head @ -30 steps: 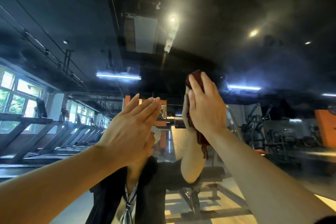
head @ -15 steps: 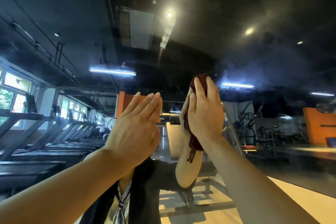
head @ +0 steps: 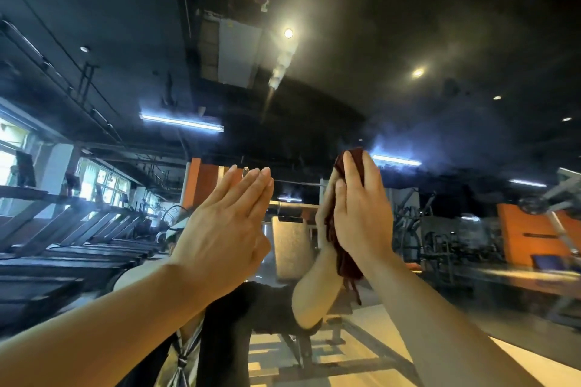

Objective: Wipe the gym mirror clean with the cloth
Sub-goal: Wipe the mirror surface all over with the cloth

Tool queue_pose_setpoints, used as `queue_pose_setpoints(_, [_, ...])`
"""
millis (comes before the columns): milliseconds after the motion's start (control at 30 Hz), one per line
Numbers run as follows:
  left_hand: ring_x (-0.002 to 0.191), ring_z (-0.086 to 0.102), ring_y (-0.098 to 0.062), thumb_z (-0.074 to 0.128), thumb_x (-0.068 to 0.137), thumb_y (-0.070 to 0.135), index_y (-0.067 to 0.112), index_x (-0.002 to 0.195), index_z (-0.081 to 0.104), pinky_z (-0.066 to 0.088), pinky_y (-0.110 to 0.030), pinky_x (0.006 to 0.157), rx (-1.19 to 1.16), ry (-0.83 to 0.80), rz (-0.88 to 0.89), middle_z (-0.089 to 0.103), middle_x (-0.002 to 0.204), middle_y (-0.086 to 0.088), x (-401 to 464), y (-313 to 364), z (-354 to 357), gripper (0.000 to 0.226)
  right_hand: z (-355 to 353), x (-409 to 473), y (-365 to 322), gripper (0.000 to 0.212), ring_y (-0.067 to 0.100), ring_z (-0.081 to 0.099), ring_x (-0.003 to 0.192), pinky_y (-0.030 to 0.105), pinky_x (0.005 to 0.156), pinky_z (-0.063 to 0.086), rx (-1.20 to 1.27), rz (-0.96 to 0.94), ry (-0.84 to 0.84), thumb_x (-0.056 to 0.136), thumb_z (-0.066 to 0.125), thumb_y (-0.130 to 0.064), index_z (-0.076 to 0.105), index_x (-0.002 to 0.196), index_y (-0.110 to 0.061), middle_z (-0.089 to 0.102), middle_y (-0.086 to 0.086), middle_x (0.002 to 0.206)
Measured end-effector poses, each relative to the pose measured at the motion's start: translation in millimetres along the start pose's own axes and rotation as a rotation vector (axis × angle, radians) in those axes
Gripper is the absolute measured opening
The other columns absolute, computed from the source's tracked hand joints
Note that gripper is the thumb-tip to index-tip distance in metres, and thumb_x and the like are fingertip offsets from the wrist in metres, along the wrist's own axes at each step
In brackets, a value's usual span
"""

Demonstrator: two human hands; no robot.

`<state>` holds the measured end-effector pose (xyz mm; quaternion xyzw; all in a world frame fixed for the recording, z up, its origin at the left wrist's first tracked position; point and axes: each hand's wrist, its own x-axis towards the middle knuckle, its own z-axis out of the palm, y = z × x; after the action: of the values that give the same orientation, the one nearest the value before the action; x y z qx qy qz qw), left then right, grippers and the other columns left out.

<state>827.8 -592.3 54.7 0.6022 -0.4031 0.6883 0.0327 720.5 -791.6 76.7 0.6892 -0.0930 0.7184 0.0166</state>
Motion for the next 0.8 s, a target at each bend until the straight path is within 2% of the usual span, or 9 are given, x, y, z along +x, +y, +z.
queue_pose_setpoints(67, [0.137, 0.041, -0.028, 0.037, 0.088, 0.04, -0.001, 0.138, 0.053, 0.02, -0.044, 0.114, -0.014, -0.009, 0.0, 0.043, 0.147, -0.018, -0.4, -1.7, -3.7, 0.066, 4.9, 15.5, -9.1, 0.053, 0.032, 0.039, 0.142, 0.053, 0.109, 0.044, 0.049, 0.078, 0.079, 0.103, 0.025, -0.046, 0.03, 0.151, -0.024, 0.035, 0.013, 0.157])
queue_pose_setpoints(133, [0.138, 0.039, -0.025, 0.039, 0.088, 0.039, 0.001, 0.14, 0.052, 0.022, -0.044, 0.113, -0.037, -0.018, -0.022, 0.046, 0.147, -0.017, -5.9, -8.4, -9.4, 0.066, 11.7, 9.7, -35.0, 0.046, 0.033, 0.044, 0.138, 0.052, 0.107, 0.047, 0.101, 0.103, 0.105, 0.103, 0.035, -0.038, 0.022, 0.146, -0.029, 0.039, 0.016, 0.154])
queue_pose_setpoints(267, [0.143, 0.035, -0.027, 0.037, 0.094, 0.041, 0.002, 0.144, 0.048, 0.017, -0.046, 0.117, -0.053, -0.037, -0.022, 0.041, 0.152, -0.015, -23.2, -30.5, -15.8, 0.064, -0.3, 1.0, -35.4, 0.054, 0.03, 0.043, 0.138, 0.047, 0.108, 0.047, -0.034, -0.169, -0.108, 0.104, 0.029, -0.038, 0.036, 0.153, -0.017, 0.032, 0.012, 0.158])
queue_pose_setpoints(433, [0.141, 0.035, -0.026, 0.039, 0.092, 0.039, 0.002, 0.142, 0.051, 0.021, -0.047, 0.115, -0.017, -0.023, 0.048, 0.043, 0.151, -0.015, -15.4, -27.5, -15.4, 0.063, 7.6, 20.9, -36.4, 0.056, 0.037, 0.037, 0.143, 0.052, 0.112, 0.042, -0.104, -0.007, 0.008, 0.105, 0.023, -0.037, 0.04, 0.152, -0.011, 0.036, 0.017, 0.156])
queue_pose_setpoints(533, [0.14, 0.036, -0.025, 0.04, 0.09, 0.04, 0.001, 0.139, 0.055, 0.022, -0.048, 0.114, 0.011, -0.038, 0.081, 0.047, 0.149, -0.016, -9.1, -21.2, -9.8, 0.064, 8.9, -15.3, -43.4, 0.052, 0.036, 0.042, 0.14, 0.046, 0.109, 0.045, -0.162, -0.12, -0.033, 0.107, 0.022, -0.038, 0.036, 0.152, -0.015, 0.037, 0.016, 0.155])
queue_pose_setpoints(600, [0.141, 0.036, -0.025, 0.04, 0.09, 0.04, 0.001, 0.139, 0.055, 0.021, -0.049, 0.115, 0.02, -0.043, 0.105, 0.046, 0.149, -0.016, -7.4, -22.3, -6.8, 0.064, 2.3, -6.2, -25.6, 0.051, 0.037, 0.044, 0.139, 0.05, 0.107, 0.047, -0.141, -0.168, -0.053, 0.105, 0.023, -0.04, 0.034, 0.151, -0.018, 0.038, 0.016, 0.154])
queue_pose_setpoints(667, [0.141, 0.035, -0.025, 0.04, 0.091, 0.041, 0.001, 0.139, 0.054, 0.02, -0.05, 0.116, 0.014, -0.022, 0.12, 0.046, 0.149, -0.016, -7.0, -27.8, -8.0, 0.064, 1.6, 21.7, -10.6, 0.055, 0.038, 0.039, 0.142, 0.053, 0.11, 0.044, -0.14, -0.04, -0.003, 0.104, 0.022, -0.039, 0.036, 0.152, -0.014, 0.035, 0.017, 0.156])
queue_pose_setpoints(733, [0.14, 0.036, -0.025, 0.037, 0.094, 0.04, 0.002, 0.14, 0.053, 0.02, -0.05, 0.115, -0.008, -0.001, 0.109, 0.045, 0.149, -0.015, -8.6, -37.6, -10.6, 0.062, 3.9, 43.2, -16.0, 0.058, 0.035, 0.036, 0.143, 0.05, 0.112, 0.041, -0.121, 0.133, 0.056, 0.103, 0.023, -0.04, 0.036, 0.152, -0.012, 0.032, 0.018, 0.157])
queue_pose_setpoints(800, [0.14, 0.036, -0.027, 0.035, 0.094, 0.039, 0.002, 0.141, 0.051, 0.019, -0.05, 0.116, -0.019, -0.004, 0.088, 0.043, 0.149, -0.015, -11.6, -50.3, -12.3, 0.062, 11.7, 45.7, -43.5, 0.058, 0.033, 0.034, 0.143, 0.047, 0.115, 0.038, -0.089, 0.114, 0.066, 0.103, 0.025, -0.039, 0.038, 0.152, -0.01, 0.031, 0.017, 0.157])
